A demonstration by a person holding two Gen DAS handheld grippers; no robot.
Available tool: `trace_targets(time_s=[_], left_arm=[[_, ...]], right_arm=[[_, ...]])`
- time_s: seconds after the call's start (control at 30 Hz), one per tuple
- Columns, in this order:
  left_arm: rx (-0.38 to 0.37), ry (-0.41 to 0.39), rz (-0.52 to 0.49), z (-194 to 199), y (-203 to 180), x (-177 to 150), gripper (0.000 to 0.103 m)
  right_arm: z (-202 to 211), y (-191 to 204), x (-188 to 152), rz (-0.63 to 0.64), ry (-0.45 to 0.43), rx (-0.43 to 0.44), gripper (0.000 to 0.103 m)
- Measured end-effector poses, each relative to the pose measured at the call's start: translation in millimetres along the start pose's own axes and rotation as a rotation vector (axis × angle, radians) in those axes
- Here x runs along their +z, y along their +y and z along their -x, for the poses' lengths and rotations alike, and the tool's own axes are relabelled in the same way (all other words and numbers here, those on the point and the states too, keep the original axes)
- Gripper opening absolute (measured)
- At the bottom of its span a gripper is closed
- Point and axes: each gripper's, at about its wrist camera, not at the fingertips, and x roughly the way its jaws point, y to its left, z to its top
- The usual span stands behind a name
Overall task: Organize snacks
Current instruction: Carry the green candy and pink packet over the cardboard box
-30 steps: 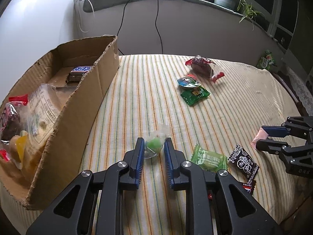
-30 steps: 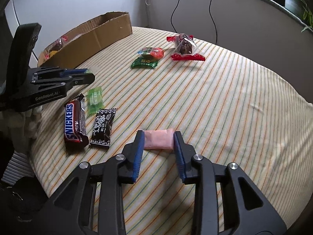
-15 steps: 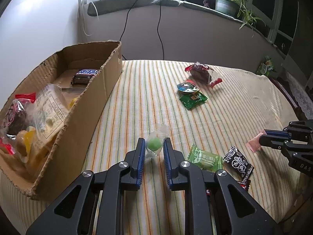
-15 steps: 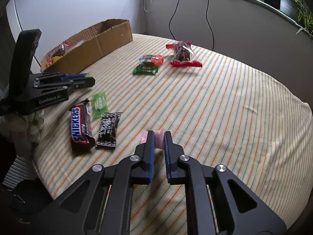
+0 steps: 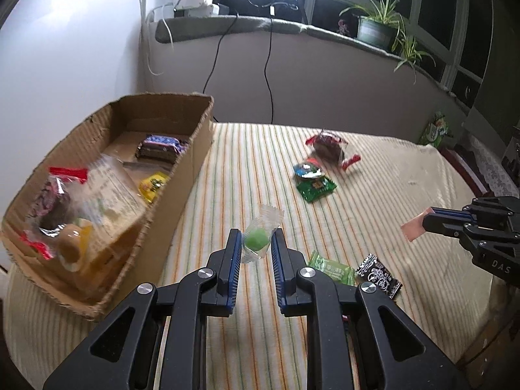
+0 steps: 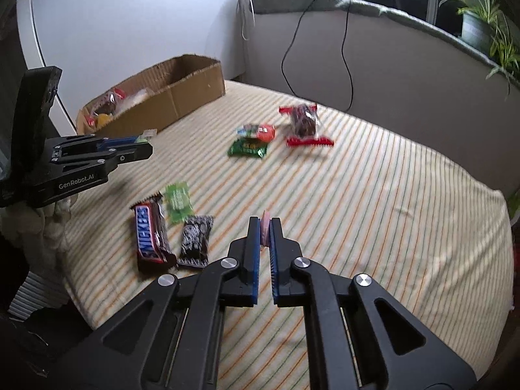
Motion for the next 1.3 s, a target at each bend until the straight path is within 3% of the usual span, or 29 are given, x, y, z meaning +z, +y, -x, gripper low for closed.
trace_targets(time_s=[0.53, 1.3], left_arm=[[0.03, -0.067, 0.04, 23, 29, 15, 0.017], [0.118, -0.106, 0.091, 27, 94, 47, 0.017]], right_arm=[[-7, 29, 54, 0.076, -0.073, 0.024, 0.005], [-73, 89, 173, 0.185, -0.113, 0.152, 0.005]])
